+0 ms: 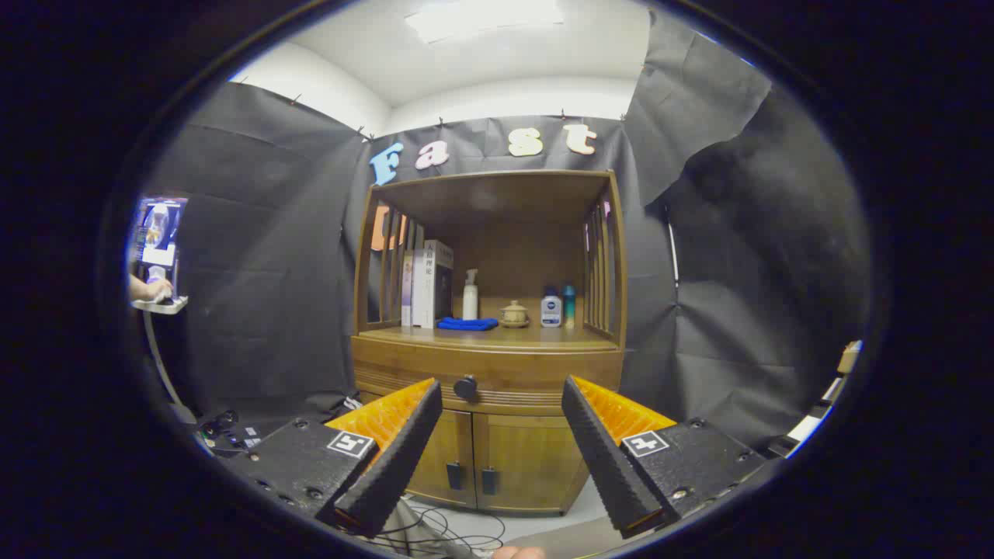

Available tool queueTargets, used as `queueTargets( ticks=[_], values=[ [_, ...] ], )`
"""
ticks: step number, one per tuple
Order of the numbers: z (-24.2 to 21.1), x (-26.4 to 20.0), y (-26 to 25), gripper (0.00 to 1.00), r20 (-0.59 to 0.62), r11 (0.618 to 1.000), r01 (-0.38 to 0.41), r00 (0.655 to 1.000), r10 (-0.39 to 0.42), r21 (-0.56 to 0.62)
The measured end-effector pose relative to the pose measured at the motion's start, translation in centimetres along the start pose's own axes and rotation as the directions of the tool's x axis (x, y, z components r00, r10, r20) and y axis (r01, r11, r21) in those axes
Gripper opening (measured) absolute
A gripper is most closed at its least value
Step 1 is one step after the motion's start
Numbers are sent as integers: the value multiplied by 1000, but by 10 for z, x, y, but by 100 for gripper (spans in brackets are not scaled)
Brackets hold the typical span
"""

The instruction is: Pull open the drawer, take out the items inside it, and place them on the countertop above the cabinet.

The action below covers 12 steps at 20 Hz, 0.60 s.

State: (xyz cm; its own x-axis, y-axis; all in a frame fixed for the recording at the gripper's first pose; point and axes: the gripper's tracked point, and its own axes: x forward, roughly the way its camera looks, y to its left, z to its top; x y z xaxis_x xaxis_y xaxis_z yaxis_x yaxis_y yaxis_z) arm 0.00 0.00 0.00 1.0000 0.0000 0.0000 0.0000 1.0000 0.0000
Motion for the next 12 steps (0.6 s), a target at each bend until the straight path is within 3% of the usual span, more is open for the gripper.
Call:
queueTargets(
  ticks=[12],
  values=[
    [-5, 2, -4, 100, -20, 1000, 4, 1000, -4, 1]
  ],
)
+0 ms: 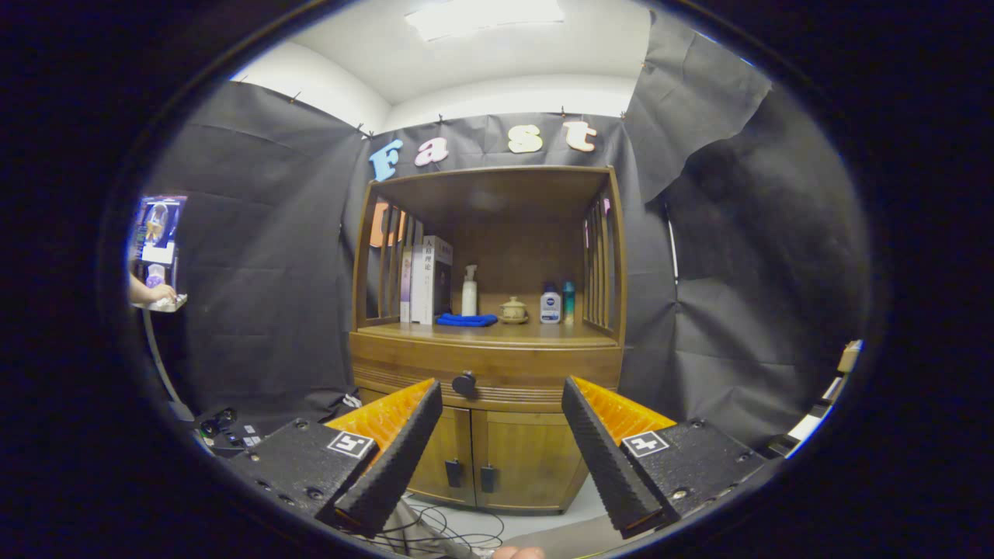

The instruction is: Pull open the drawer, take out the items inside it, and place them on the countertop above the cabinet.

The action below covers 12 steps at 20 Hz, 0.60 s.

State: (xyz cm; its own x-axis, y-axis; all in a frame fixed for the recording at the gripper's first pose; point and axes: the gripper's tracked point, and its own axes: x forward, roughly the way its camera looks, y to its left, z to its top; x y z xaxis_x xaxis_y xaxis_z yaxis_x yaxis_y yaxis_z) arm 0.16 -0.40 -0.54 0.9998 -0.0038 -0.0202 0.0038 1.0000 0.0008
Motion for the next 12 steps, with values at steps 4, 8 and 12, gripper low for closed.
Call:
queueTargets(
  ticks=[4, 8, 12],
  values=[
    [-1, 2, -1, 100, -1, 1000, 8, 1000, -8, -3],
    [-3, 3, -3, 100, -9, 1000, 10, 1000, -10, -1],
    [-10, 5, -2, 100, -19, 1000, 4, 1000, -4, -13]
  ],
)
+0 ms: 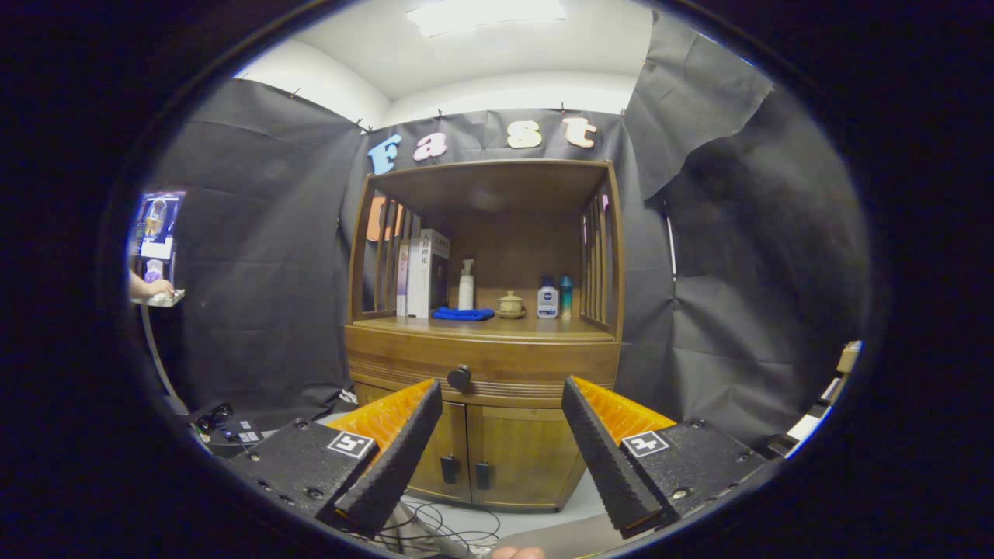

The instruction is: Pull open the drawer, take out the items inside it, and place them on the countertop above the cabinet.

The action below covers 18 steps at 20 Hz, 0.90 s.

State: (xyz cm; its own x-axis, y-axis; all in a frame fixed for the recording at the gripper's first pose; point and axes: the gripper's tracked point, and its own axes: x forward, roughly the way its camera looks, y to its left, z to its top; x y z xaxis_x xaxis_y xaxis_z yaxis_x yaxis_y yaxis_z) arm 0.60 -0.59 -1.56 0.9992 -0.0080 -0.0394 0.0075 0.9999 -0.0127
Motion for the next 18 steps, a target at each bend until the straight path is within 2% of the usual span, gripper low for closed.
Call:
queueTargets(
  ticks=[5, 8, 13, 18],
  values=[
    [-3, 18, 7, 100, -10, 1000, -9, 1000, 9, 8],
    [-7, 49, 21, 100, -20, 999, -33, 999, 32, -3],
    [-13, 136, 58, 100, -34, 998, -52, 998, 51, -37],
    [-49, 215, 67, 100, -115, 996, -10, 993, 0, -87]
  ],
)
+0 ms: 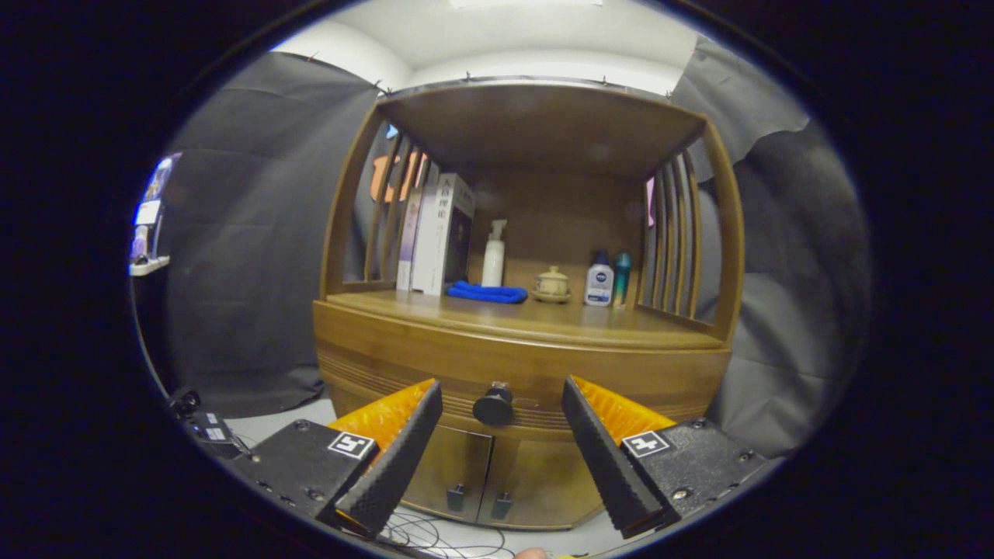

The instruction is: Pull open the drawer, take out the items inside it, and place them on the countertop above the cabinet.

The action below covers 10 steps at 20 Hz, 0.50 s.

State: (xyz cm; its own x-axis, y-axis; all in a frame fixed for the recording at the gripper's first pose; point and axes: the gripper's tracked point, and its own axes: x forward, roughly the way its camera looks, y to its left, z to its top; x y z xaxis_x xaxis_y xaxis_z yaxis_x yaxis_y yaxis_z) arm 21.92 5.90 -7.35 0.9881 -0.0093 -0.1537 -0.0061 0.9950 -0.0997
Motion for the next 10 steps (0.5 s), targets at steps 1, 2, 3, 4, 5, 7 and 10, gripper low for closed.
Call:
queueTargets(
  ticks=[1, 2, 3, 4, 5, 7, 10],
  values=[
    [-6, 12, 3, 100, -17, 1000, 2, 1000, -2, 4],
    [-12, 21, 3, 100, -33, 1000, 11, 999, -11, 11],
    [-18, 33, 4, 100, -51, 1000, 19, 999, -18, 18],
    [-24, 40, 3, 100, -65, 999, 29, 998, -27, 30],
    [-28, 47, 4, 100, -78, 999, 35, 996, -32, 38],
    [-32, 59, 5, 100, -87, 998, 42, 995, -38, 45],
    [-41, 68, 6, 97, -111, 998, 52, 993, -46, 45]
  ],
)
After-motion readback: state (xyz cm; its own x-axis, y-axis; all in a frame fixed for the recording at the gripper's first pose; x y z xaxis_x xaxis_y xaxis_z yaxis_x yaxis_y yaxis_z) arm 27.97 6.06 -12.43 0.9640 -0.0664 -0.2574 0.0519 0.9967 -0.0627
